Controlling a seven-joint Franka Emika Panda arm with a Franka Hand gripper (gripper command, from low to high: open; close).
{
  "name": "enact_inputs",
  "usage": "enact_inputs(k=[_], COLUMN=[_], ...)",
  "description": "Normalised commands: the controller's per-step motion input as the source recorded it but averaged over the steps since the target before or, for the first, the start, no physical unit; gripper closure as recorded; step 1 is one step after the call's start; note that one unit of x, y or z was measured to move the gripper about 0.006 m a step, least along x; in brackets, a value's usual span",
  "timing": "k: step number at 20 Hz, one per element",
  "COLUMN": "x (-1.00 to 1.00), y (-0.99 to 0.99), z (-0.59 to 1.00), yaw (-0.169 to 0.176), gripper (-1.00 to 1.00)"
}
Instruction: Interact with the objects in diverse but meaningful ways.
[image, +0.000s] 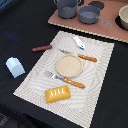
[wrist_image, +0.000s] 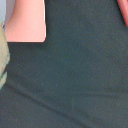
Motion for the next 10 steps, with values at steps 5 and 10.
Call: enact_inputs(k=[5,10], x=[0.00,-0.01], y=[-1.00,-0.88], z=[-0.77,-0.61], yaw=[0.006,0.005], gripper=[-1.00,-1.00])
